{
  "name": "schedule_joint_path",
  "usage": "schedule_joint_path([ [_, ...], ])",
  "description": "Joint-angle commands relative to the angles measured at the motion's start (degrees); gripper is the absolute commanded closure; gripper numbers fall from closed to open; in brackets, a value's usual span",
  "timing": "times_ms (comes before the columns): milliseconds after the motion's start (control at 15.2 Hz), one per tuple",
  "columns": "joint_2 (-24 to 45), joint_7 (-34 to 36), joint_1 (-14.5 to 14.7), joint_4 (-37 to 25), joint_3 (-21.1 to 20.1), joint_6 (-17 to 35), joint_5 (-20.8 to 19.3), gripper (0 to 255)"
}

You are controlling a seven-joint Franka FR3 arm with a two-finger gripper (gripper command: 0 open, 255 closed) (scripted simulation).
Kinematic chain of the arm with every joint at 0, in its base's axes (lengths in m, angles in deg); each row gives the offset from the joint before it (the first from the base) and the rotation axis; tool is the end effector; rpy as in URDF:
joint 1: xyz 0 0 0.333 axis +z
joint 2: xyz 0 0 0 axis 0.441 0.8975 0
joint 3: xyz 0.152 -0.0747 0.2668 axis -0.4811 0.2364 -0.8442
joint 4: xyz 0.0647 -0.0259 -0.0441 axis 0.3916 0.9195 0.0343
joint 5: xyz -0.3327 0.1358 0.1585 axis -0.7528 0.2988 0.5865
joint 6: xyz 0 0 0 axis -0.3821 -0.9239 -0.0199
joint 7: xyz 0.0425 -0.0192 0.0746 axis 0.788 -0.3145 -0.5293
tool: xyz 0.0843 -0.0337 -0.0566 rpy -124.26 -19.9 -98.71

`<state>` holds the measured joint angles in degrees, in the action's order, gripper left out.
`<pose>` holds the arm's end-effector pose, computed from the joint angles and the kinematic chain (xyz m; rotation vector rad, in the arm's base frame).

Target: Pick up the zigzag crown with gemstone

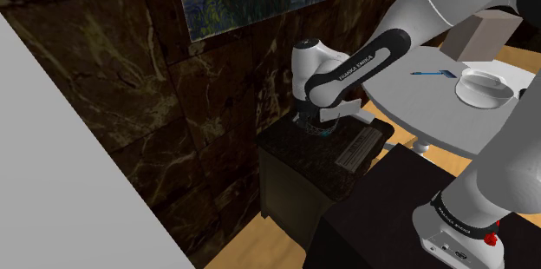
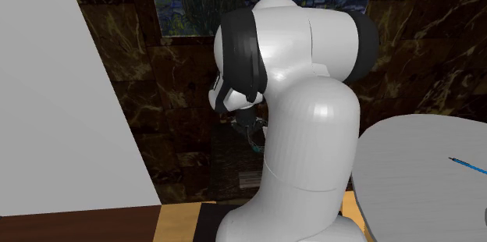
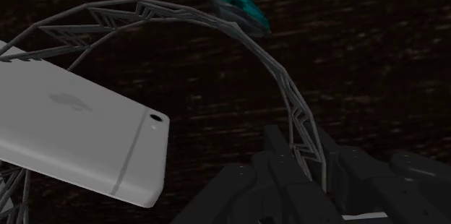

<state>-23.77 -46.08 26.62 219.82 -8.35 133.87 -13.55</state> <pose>0.4986 0.1096 0.2696 3.0162 0.0806 -0.0531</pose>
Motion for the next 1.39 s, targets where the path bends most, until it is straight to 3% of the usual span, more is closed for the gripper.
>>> schedule_joint_path([
  [0, 0.0, 0.0, 0.0, 0.0, 0.0, 0.0, 0.0, 255],
  [396, 0.0, 0.0, 0.0, 0.0, 0.0, 0.0, 0.0, 255],
  [1320, -7.8, -3.6, -0.2, -2.8, -0.6, -10.1, 4.0, 255],
])
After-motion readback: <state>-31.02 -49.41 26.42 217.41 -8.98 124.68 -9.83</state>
